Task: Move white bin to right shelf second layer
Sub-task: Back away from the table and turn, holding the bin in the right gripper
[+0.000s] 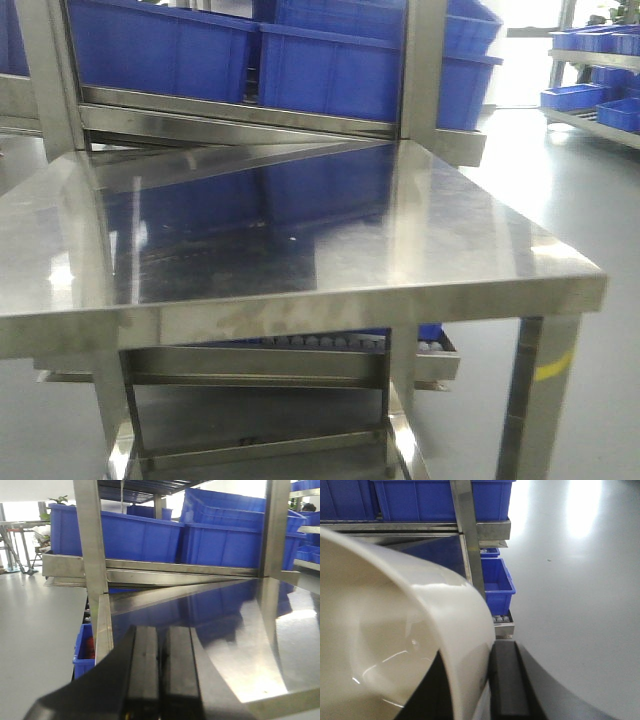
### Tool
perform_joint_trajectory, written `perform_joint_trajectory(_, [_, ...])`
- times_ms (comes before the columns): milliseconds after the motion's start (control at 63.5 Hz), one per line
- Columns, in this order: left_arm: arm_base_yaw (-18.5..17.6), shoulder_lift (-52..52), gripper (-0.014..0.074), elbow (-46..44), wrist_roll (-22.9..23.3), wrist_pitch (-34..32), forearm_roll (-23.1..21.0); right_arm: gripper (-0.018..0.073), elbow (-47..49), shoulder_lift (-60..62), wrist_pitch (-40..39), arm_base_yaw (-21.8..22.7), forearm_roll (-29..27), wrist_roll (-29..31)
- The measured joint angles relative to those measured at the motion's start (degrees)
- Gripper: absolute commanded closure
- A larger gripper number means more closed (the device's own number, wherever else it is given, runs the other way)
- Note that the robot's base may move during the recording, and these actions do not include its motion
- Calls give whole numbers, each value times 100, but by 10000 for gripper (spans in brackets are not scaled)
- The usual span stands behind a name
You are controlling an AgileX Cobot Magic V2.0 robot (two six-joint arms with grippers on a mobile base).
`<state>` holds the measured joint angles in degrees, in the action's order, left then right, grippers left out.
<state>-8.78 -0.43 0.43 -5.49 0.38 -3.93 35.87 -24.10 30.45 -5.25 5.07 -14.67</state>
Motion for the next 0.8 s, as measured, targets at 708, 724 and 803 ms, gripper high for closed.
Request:
perform_joint_trajectory(708, [0, 0, 512, 0, 0, 0, 0, 503, 0, 0, 0, 0, 0, 0])
perform_joint_trajectory(724, [0, 0, 512, 0, 0, 0, 0, 503, 0, 0, 0, 0, 0, 0])
perform_joint_trajectory(803, [0, 0, 512, 0, 0, 0, 0, 503, 0, 0, 0, 0, 0, 0])
